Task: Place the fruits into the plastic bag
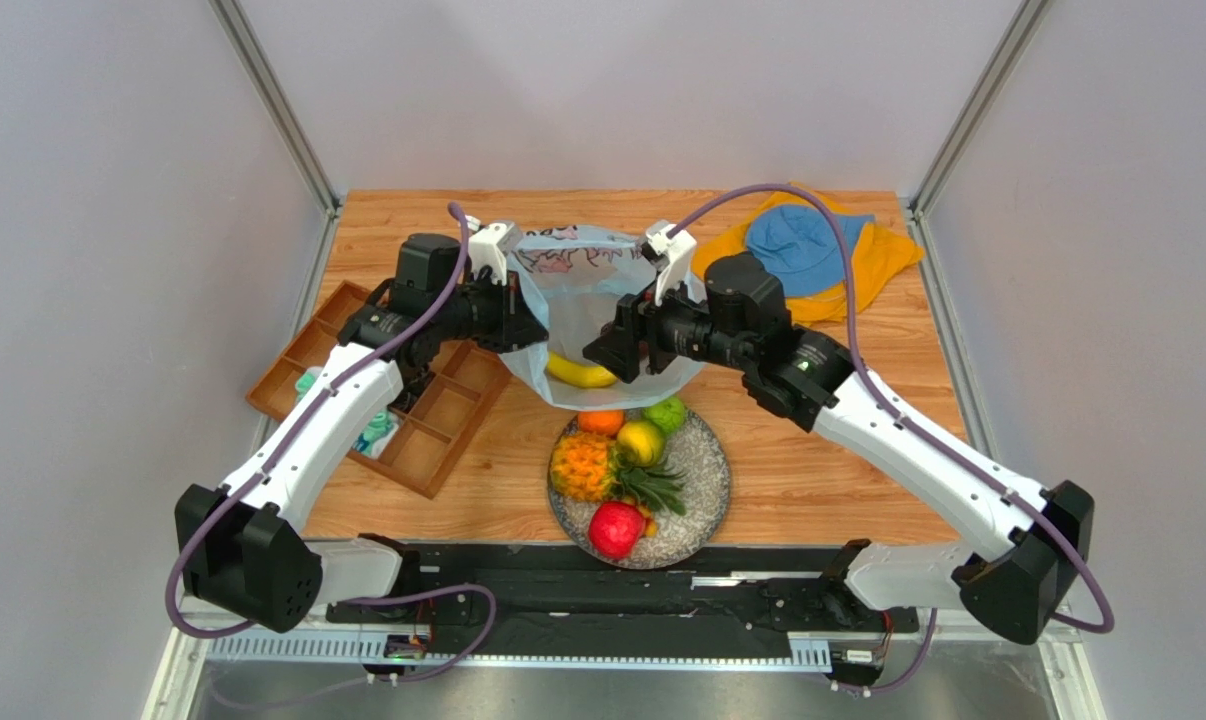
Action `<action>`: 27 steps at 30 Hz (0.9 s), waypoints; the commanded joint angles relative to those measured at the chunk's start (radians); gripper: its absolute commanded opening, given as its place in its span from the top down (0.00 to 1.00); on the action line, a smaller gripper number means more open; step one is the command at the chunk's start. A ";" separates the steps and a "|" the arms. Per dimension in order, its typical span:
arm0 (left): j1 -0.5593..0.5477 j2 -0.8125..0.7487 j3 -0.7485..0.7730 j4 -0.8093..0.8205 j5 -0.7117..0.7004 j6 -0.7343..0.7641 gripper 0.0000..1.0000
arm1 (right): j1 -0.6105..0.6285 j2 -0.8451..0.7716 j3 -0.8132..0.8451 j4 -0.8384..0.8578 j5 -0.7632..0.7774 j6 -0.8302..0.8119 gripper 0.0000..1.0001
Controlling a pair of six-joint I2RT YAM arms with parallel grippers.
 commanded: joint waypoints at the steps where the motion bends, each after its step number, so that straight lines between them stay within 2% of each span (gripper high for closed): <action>1: 0.004 -0.039 0.023 0.015 0.024 0.000 1.00 | 0.001 -0.065 -0.057 -0.100 -0.052 -0.009 0.38; 8: 0.004 -0.037 0.022 0.015 0.022 0.001 1.00 | 0.002 -0.174 -0.197 -0.245 0.012 0.059 0.42; 13: 0.004 -0.031 0.023 0.015 0.024 0.001 1.00 | 0.001 -0.228 -0.287 -0.293 0.127 0.151 0.47; 19: 0.004 -0.028 0.022 0.015 0.022 0.000 1.00 | -0.004 -0.180 -0.309 -0.376 0.325 0.260 0.51; 27: 0.004 -0.033 0.022 0.011 0.007 0.004 1.00 | -0.007 -0.162 -0.346 -0.361 0.397 0.284 0.51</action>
